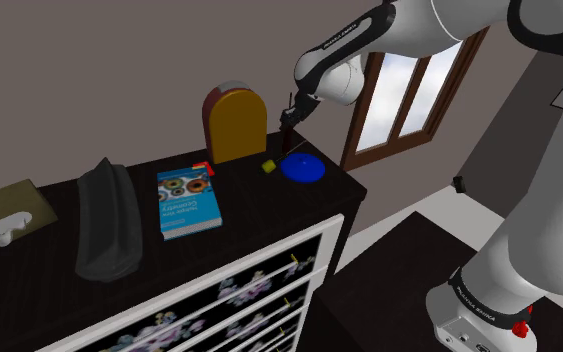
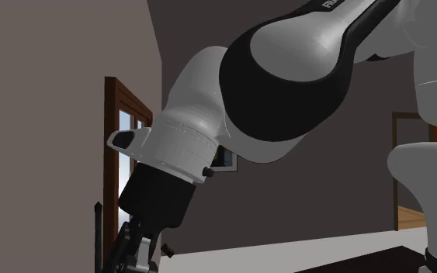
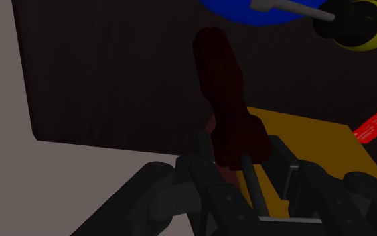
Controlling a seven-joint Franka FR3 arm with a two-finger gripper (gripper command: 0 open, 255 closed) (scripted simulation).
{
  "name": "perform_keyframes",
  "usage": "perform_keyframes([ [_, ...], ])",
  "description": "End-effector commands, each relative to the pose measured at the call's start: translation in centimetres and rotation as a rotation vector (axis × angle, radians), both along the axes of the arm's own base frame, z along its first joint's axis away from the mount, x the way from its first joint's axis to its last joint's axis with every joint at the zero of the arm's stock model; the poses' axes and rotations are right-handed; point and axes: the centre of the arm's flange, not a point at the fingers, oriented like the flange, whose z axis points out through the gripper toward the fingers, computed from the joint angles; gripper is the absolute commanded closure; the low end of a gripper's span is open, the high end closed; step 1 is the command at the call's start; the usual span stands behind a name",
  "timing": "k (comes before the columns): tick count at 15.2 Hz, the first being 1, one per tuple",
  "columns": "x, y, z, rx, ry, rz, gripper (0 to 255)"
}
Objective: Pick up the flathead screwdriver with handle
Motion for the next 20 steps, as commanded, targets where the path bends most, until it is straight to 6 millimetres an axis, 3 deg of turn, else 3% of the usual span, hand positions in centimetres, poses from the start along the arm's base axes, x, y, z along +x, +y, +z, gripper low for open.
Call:
perform_keyframes([
  [1,0.0,0.0,0.0,0.0,0.001,0.0,255],
  [3,0.0,0.1,-0.1,0.0,0.001,0.0,255],
  [18,0.0,0.1,7.8,0.0,0.001,0.0,255],
  [20,0.0,0.1,7.9,0.0,0.001,0.0,255],
])
